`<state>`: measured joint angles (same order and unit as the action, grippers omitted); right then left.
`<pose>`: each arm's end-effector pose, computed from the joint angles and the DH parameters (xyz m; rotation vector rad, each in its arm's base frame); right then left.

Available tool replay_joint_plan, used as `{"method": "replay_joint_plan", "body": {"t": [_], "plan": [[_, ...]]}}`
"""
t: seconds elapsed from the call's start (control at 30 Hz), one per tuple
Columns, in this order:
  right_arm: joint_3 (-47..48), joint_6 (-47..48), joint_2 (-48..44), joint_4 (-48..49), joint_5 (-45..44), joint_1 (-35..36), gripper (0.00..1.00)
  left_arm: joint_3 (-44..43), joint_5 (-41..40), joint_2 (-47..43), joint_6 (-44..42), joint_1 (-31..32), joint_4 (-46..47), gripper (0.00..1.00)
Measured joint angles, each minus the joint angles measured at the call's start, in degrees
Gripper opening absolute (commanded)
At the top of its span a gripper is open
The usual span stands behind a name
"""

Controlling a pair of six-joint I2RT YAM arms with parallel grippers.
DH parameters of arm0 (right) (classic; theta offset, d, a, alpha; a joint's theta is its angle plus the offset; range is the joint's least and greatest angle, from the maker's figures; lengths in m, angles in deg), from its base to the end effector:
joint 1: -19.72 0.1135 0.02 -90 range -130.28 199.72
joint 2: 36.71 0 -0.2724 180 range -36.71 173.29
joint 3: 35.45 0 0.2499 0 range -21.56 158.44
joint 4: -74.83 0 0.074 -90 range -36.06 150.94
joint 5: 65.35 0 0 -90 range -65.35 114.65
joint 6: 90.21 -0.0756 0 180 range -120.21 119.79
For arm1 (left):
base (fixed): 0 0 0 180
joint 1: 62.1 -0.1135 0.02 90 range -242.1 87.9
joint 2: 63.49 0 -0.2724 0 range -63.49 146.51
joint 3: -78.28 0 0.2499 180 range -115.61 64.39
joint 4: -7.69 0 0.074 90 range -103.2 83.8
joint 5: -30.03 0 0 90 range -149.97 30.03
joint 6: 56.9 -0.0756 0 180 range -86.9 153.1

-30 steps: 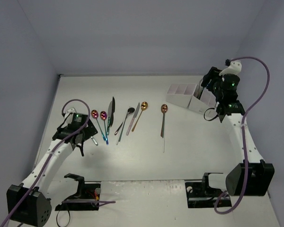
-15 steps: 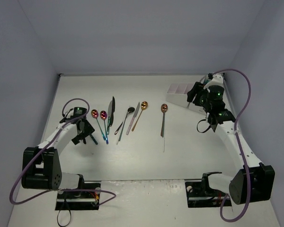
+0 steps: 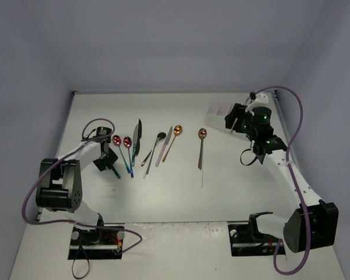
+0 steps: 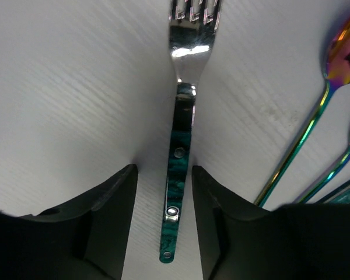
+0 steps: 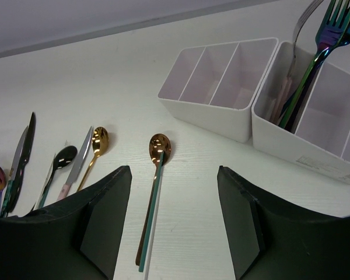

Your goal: Sort the eating utensils into containers

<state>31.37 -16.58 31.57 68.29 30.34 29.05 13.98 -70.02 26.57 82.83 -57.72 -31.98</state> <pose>0.3114 0.0588 0.3394 0.0315 1.7272 0.4173 0.3072 -0.0103 0.1423 -1.0809 2.4541 -0.0556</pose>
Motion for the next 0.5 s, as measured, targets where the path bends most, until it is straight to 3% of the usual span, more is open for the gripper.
{"method": "replay_joint_plan", "body": {"t": [0.07, 0.17, 0.37, 0.5], "plan": [[0.00, 0.15, 0.16, 0.00, 0.26, 0.42, 0.58, -0.36, -0.09, 0.45, 0.33, 0.00, 0.15, 0.23], [0.00, 0.43, 0.31, 0.00, 0.40, 1.30, 0.58, -0.61, -0.04, 0.79, 0.51, 0.00, 0.33, 0.01], [0.01, 1.21, 1.10, -0.02, 0.78, 4.68, 0.58, -0.27, 0.15, -0.68, 0.05, 0.33, -0.04, 0.00], [0.74, 1.20, 2.09, -0.12, 0.91, 9.25, 0.58, 0.72, -0.59, -7.69, -2.24, 2.70, -1.29, 0.00]]}}
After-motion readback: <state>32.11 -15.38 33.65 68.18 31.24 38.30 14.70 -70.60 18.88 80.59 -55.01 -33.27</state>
